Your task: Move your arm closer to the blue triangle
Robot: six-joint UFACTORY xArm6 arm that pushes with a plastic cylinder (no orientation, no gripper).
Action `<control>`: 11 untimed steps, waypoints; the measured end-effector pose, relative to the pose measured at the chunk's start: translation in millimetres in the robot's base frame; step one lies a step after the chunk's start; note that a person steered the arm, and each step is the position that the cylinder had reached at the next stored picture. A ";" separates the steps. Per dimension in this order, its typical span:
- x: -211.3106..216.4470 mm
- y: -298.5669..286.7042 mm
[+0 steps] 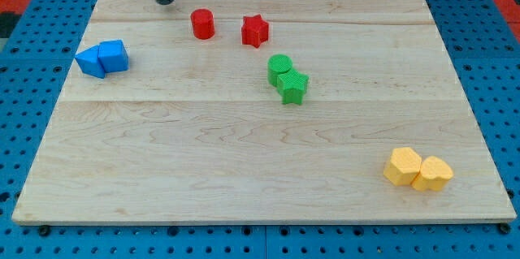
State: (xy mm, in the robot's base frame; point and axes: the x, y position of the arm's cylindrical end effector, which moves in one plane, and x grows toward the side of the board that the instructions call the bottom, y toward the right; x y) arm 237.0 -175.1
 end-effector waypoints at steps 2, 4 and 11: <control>37.6 91.2; 51.1 53.5; 151.4 -63.7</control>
